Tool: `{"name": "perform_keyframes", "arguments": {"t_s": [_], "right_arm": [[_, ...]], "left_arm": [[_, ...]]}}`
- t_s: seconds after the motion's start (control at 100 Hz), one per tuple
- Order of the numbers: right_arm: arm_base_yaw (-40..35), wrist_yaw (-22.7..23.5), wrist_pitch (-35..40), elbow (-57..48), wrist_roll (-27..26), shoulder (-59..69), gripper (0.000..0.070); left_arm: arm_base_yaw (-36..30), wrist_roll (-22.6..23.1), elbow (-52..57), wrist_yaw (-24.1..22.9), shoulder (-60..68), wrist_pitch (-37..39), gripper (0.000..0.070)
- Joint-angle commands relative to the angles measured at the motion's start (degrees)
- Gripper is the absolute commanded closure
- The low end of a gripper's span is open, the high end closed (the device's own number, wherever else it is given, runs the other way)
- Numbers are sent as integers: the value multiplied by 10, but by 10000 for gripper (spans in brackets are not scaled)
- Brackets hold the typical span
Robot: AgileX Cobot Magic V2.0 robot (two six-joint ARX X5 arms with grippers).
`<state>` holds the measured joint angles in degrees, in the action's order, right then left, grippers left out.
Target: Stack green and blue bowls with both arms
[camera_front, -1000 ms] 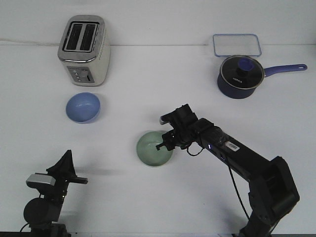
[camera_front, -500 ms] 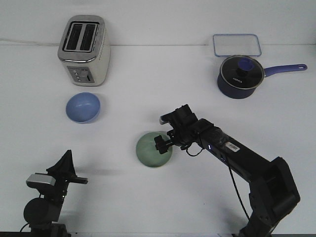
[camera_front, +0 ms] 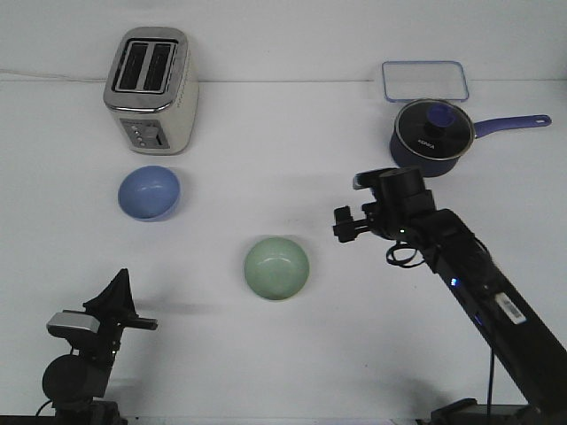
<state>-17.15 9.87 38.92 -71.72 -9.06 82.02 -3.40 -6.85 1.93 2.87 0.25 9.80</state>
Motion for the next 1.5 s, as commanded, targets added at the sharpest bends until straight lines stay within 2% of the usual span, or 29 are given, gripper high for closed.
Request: {"name": "perform_keyframes", "arguments": {"t_s": [0.0,0.13,0.35,0.57,1.07,1.49], "right_arm": [[19,-26,9,-7,27,-26,162],[66,-59,26,-7,61,-78,162],[126,-58,23,10,80,-133,162],[136,-54,-51,104,80,-189,162],[132,-54,-297,397,63,-383,162],[130,-54,-309,428,61,-432,162]], "left_arm": [[1,1,-11,-1,-1,6,690],[1,1,-11,-1,-1,6,690],[1,1,-11,-1,-1,6,690],[1,1,-11,-1,-1,6,690],[1,1,-11,-1,-1,6,690],[1,1,-11,-1,-1,6,690]]}}
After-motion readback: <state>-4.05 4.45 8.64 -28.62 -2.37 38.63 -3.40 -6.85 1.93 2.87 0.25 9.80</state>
